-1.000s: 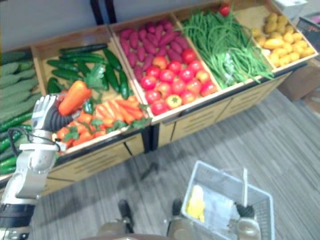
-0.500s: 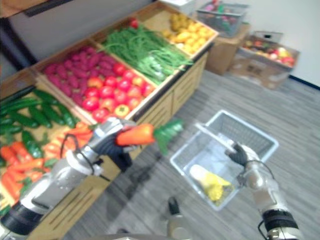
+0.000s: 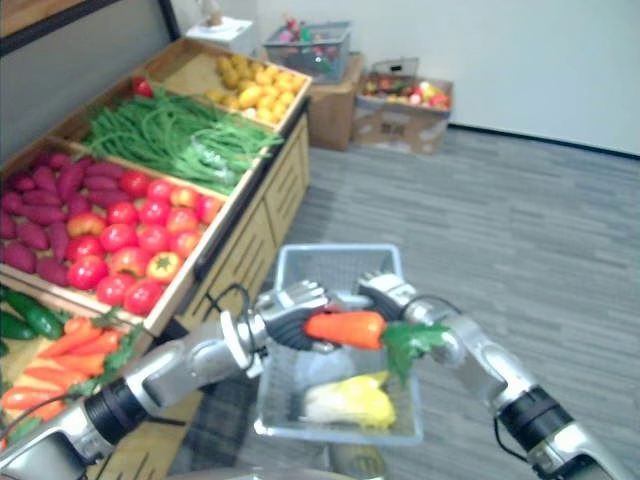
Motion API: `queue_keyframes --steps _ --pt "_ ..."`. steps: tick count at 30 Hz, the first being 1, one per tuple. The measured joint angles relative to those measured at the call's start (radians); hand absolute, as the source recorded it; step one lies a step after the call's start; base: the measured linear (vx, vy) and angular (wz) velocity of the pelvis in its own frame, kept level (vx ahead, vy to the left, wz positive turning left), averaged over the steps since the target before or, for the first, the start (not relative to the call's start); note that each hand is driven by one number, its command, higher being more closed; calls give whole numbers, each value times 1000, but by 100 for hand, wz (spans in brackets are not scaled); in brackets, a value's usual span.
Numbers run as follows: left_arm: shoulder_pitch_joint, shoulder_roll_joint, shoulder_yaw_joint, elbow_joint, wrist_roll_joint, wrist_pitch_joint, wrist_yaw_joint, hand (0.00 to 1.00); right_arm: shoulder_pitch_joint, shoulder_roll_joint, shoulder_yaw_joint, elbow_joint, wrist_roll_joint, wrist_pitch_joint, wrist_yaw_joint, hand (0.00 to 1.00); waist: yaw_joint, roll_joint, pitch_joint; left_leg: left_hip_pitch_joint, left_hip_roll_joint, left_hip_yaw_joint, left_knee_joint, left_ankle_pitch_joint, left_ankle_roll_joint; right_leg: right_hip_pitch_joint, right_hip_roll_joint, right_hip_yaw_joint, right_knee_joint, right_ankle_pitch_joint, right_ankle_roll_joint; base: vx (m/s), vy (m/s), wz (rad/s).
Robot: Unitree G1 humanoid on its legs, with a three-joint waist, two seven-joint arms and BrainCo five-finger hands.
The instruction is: Pick vegetable in the basket
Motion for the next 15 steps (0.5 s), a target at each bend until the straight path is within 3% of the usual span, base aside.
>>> queue_keyframes --steps 5,15 --pt "-6 -89 -41 106 42 3 -1 100 -20 -14 5 -5 9 9 1 100 -1 1 -6 5 10 12 33 -24 1 0 0 7 9 0 0 -12 25 -6" --pt "-33 -215 -62 406 205 59 1 100 -55 -8 4 -63 109 6 21 100 -5 -7 -34 -3 31 14 61 -31 -1 -14 7 3 16 1 1 0 0 0"
